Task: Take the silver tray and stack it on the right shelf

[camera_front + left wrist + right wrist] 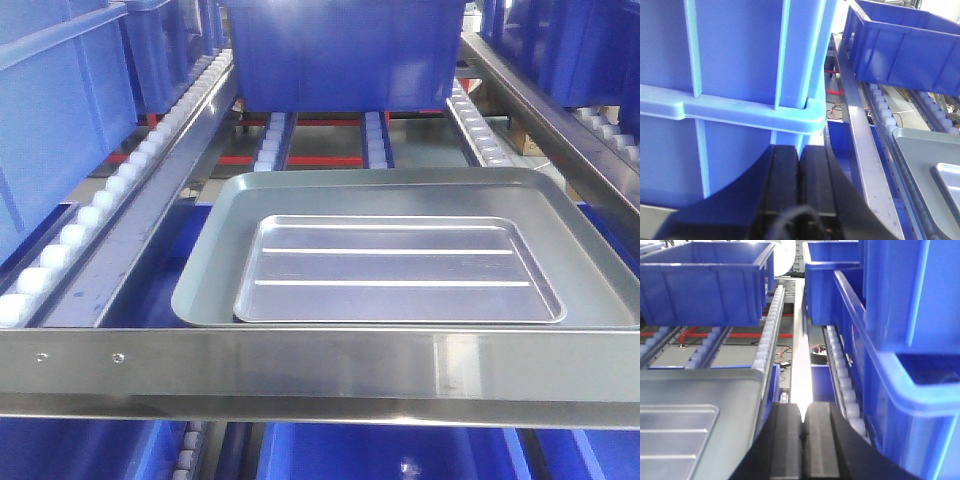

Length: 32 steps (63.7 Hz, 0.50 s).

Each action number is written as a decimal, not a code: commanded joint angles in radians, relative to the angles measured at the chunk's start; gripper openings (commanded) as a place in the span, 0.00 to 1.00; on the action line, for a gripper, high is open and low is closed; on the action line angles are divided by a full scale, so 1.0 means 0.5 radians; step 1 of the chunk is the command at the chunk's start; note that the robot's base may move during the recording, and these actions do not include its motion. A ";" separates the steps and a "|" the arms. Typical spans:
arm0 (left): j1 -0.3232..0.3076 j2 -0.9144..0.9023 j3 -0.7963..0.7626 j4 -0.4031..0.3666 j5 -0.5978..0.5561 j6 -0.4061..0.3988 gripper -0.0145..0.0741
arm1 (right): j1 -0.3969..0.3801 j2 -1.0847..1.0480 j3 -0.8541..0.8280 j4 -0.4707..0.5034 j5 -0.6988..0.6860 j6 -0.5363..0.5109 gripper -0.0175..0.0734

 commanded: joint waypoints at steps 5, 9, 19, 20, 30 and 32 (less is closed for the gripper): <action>-0.015 -0.027 0.040 -0.001 -0.188 -0.015 0.06 | -0.010 -0.042 -0.025 0.010 -0.251 -0.002 0.25; -0.015 -0.027 0.040 -0.001 -0.188 -0.015 0.06 | -0.010 -0.042 -0.025 0.010 -0.247 -0.002 0.25; -0.015 -0.027 0.040 -0.001 -0.188 -0.015 0.06 | -0.010 -0.042 -0.025 0.010 -0.230 -0.002 0.25; -0.015 -0.027 0.040 -0.001 -0.188 -0.015 0.06 | -0.010 -0.042 -0.025 0.010 -0.230 -0.002 0.25; -0.015 -0.027 0.040 -0.001 -0.188 -0.015 0.06 | -0.010 -0.042 -0.025 0.010 -0.230 -0.002 0.25; -0.015 -0.027 0.040 -0.001 -0.188 -0.015 0.06 | -0.010 -0.042 -0.025 0.010 -0.230 -0.002 0.25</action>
